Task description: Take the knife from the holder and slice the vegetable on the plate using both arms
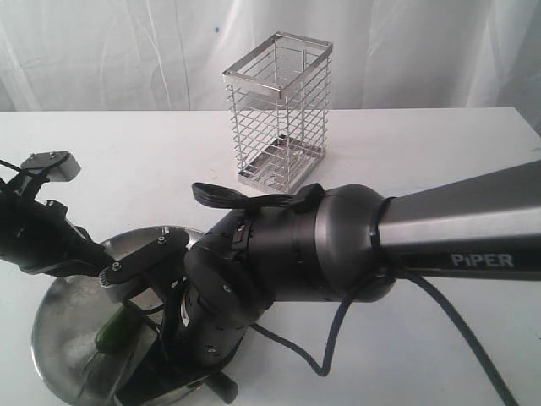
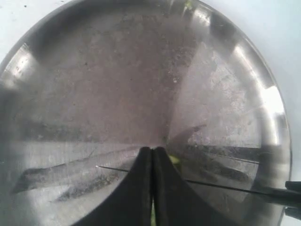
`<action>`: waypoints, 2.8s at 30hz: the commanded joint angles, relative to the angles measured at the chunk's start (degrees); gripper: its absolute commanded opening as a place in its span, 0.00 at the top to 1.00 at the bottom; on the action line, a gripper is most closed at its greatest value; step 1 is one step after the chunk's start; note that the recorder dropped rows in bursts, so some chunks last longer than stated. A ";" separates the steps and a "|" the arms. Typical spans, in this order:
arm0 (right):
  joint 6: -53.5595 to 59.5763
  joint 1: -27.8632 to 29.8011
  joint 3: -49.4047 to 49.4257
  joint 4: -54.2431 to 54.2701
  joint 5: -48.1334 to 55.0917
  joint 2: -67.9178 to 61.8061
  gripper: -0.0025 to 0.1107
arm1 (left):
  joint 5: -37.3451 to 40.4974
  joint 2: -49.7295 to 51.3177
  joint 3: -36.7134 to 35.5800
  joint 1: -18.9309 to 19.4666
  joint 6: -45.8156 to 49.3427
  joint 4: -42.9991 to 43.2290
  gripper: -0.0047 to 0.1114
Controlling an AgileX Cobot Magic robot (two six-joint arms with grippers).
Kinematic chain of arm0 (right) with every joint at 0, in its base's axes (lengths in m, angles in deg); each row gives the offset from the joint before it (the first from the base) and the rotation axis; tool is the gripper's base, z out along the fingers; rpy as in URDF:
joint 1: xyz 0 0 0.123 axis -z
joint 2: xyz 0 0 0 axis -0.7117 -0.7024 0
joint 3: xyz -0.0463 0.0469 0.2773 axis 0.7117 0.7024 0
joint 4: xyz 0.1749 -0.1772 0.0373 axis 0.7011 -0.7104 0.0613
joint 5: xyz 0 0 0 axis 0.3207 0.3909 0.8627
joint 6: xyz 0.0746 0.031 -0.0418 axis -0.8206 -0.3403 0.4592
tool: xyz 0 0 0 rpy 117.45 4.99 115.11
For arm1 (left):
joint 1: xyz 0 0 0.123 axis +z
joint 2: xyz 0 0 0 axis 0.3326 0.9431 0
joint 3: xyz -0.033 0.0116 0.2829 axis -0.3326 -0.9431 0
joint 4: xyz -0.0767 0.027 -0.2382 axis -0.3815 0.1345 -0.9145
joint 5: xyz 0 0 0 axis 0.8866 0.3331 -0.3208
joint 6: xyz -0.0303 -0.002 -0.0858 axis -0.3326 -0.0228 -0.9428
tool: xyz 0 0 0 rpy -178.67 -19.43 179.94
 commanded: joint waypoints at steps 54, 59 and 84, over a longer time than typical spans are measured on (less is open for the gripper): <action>0.04 0.03 0.04 -0.79 3.00 -1.22 0.98 | 5.18 11.30 2.76 0.07 1.05 -8.45 0.96; 0.04 0.11 0.04 -0.88 2.99 -3.13 0.98 | 5.18 8.56 2.76 0.17 0.92 -8.05 0.96; 0.04 0.11 -0.39 -1.01 1.51 -3.13 0.98 | -2.97 11.32 -1.52 0.17 1.23 -7.79 0.96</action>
